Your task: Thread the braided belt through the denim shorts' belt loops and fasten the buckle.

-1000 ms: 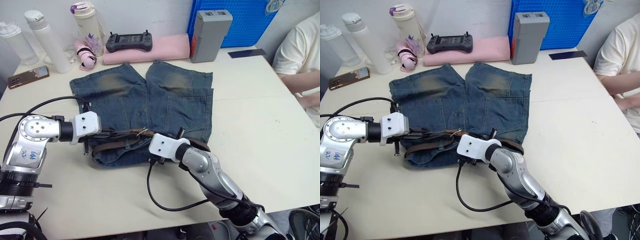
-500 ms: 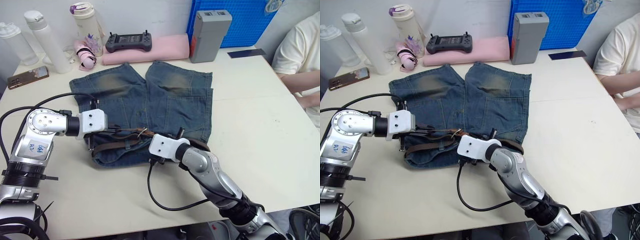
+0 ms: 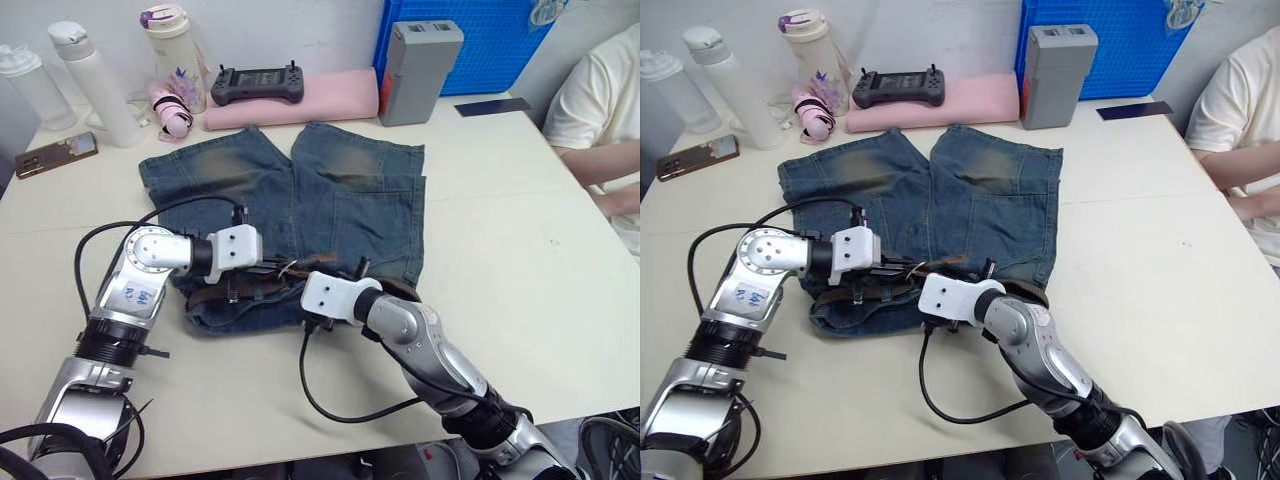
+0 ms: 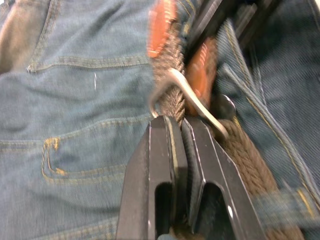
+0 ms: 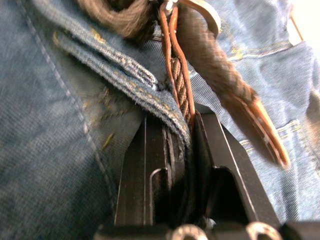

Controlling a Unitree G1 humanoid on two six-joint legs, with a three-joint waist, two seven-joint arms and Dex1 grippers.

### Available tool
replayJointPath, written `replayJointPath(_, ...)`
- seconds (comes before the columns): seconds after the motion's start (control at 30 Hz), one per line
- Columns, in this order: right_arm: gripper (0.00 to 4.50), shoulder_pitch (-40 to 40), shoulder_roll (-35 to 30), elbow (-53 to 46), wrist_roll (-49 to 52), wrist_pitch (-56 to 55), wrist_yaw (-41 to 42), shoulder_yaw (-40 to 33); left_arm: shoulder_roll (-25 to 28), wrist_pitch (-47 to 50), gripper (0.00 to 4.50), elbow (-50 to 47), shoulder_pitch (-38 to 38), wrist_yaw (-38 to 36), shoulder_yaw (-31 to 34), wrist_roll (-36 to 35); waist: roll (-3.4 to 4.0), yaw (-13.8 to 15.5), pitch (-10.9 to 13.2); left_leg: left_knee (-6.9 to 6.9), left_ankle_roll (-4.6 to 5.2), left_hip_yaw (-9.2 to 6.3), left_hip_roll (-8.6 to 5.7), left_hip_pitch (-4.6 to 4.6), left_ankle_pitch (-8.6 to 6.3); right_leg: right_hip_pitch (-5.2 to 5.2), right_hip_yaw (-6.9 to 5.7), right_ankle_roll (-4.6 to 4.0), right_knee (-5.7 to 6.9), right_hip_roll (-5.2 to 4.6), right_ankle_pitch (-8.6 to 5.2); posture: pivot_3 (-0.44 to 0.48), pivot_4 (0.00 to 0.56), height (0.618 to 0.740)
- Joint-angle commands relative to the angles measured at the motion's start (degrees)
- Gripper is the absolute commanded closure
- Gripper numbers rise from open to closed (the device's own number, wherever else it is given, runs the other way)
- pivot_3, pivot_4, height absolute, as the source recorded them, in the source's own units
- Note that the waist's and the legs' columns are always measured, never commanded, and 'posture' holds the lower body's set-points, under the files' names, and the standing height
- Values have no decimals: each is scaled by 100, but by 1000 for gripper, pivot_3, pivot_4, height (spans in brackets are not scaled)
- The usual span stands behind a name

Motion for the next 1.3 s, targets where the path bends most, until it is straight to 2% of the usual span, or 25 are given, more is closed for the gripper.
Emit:
replayJointPath(0.03, 1132, 95, -208, -1206, 912, 967, 814, -889, -160, -17, 4500, -35, 152, 97, -165, 78, 0, 66, 0, 3, 0, 0, 0, 0, 0, 0, 1, 0, 0, 0, 0, 0, 150, 705)
replayJointPath(0.17, 1132, 60, -433, -1741, 1627, 1538, 1213, -1637, -233, 53, 4500, -100, 212, 172, -135, 46, -1, 111, 0, 22, 3, -6, 0, -3, -2, 9, -1, 3, 1, 0, 1, 0, 150, 705)
replayJointPath(0.37, 1132, -226, -502, -1426, 1924, 1581, 905, -2044, -291, 71, 4500, -176, 249, 211, -160, 32, -1, 132, -1, 31, 3, -6, 1, -2, -2, 11, -1, 3, 5, 0, 2, 0, 150, 705)
replayJointPath(0.6, 1132, -322, -862, -803, 1283, 509, 242, -1228, -303, 127, 4500, -299, 282, 217, -173, 32, -2, 184, -1, 30, 4, -2, -1, -2, -2, 10, 0, 3, 4, 0, 2, 0, 150, 705)
replayJointPath(0.9, 1132, -397, -979, -423, 863, -74, -7, -590, -251, 173, 4500, -419, 298, 238, -167, 43, -2, 189, -1, 30, 4, 0, -1, -4, -2, 10, 0, 4, 2, 0, 2, 0, 150, 705)
replayJointPath(1.0, 1978, -382, -1012, -352, 769, -202, -30, -492, -234, 178, 4500, -458, 299, 250, -163, 56, -2, 187, -1, 30, 4, -1, 0, -5, -2, 9, -1, 4, 2, 0, 2, 0, 150, 705)
replayJointPath(1.07, 2812, -337, -1043, -320, 692, -255, -12, -416, -233, 184, 4500, -492, 300, 262, -153, 48, -2, 187, -1, 30, 4, -1, 0, -5, -2, 9, -1, 4, 2, 0, 2, 0, 150, 705)
replayJointPath(1.17, 4289, -251, -1071, -278, 611, -316, -7, -369, -231, 205, 4500, -532, 304, 282, -140, 37, -2, 188, -1, 30, 4, -1, 0, -5, -2, 9, -1, 4, 2, 0, 2, 0, 150, 705)
replayJointPath(1.3, 4401, -226, -1038, -278, 546, -312, -8, -333, -214, 308, 4500, -589, 337, 296, -96, -23, -2, 183, -1, 31, 4, 0, 1, -5, -2, 9, -1, 4, 2, 0, 2, 0, 150, 705)
